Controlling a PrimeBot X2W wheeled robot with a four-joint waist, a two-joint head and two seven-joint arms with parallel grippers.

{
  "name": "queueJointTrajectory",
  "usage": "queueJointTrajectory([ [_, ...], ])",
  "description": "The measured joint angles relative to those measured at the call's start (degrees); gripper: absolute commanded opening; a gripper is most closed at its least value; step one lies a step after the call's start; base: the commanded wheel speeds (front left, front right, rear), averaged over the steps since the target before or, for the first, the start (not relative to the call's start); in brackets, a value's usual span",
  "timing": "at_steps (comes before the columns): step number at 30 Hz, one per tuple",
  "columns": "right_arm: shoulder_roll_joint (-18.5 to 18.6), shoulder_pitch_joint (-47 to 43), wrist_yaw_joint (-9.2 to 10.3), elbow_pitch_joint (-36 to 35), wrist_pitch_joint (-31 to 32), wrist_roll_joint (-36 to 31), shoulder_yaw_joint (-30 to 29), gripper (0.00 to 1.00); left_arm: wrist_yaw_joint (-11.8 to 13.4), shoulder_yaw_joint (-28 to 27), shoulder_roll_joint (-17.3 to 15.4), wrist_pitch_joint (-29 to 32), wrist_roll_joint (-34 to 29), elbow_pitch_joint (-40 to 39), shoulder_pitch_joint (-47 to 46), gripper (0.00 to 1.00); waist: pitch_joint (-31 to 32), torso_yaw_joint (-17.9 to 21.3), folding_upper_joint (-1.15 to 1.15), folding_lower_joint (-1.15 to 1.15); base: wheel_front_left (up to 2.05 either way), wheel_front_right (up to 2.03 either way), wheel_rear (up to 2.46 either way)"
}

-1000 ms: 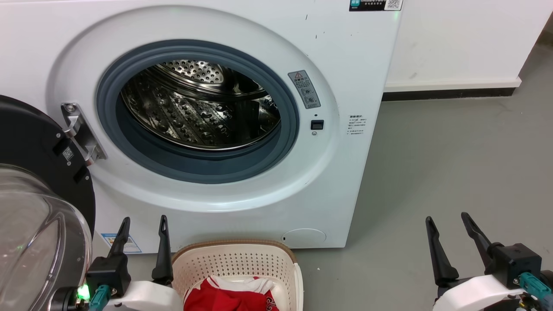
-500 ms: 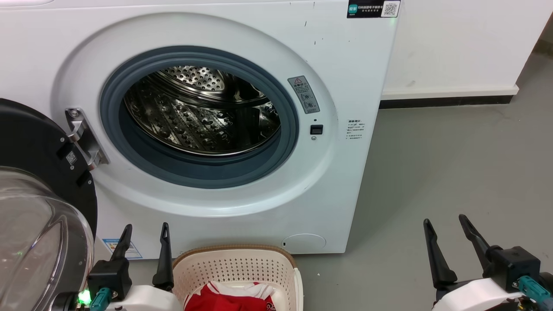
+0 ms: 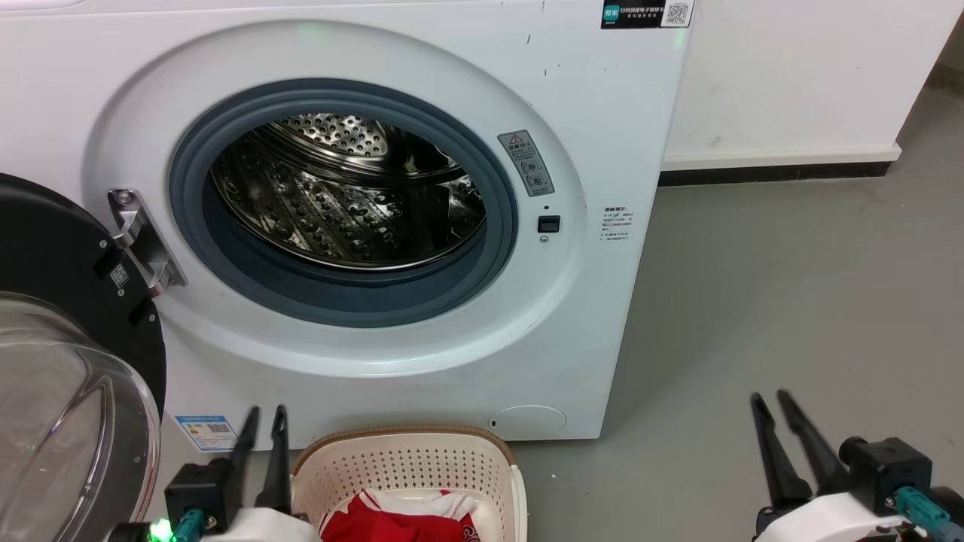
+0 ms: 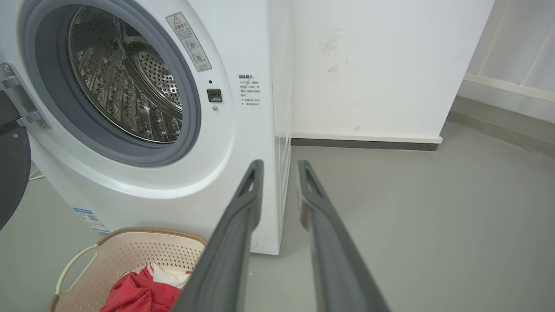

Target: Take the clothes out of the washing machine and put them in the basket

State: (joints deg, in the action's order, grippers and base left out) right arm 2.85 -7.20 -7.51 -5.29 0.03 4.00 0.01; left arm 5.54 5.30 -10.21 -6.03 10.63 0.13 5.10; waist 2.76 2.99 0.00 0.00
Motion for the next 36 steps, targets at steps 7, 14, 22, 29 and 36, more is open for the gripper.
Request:
queueJointTrajectory([
  [7, 0.02, -0.78, 0.0, 2.35, 0.01, 5.03, 0.12, 0.0, -0.57, -0.13, 0.92, 0.71, 4.58, 2.26, 1.07, 0.0, -0.12, -0.11, 0.0, 0.0, 0.0, 0.0, 0.0],
  [14, 0.44, 0.0, 0.0, 4.06, 0.02, 13.68, 0.12, 0.0, -1.79, -1.1, 1.51, 1.86, 12.17, 3.49, 0.34, 0.0, -0.28, -0.27, 0.0, 0.0, 0.0, 0.0, 0.0],
  [22, 0.85, 1.48, 0.0, 5.81, 0.24, 22.68, 0.1, 0.0, -3.02, -2.21, 1.99, 2.92, 20.09, 4.86, -0.89, 0.0, -0.47, -0.46, 0.0, 0.0, 0.0, 0.0, 0.0],
  [29, 1.12, 2.62, 0.0, 7.17, 0.52, 29.78, 0.01, 0.0, -4.05, -3.09, 2.46, 3.86, 26.41, 5.89, -1.96, 0.0, -0.62, -0.63, 0.0, 0.0, 0.0, 0.0, 0.0],
  [36, 1.35, 3.51, 0.0, 8.43, 0.58, 36.34, -0.18, 0.0, -5.01, -3.97, 2.93, 4.66, 32.21, 6.73, -3.0, 0.0, -0.79, -0.8, 0.0, 0.0, 0.0, 0.0, 0.0],
])
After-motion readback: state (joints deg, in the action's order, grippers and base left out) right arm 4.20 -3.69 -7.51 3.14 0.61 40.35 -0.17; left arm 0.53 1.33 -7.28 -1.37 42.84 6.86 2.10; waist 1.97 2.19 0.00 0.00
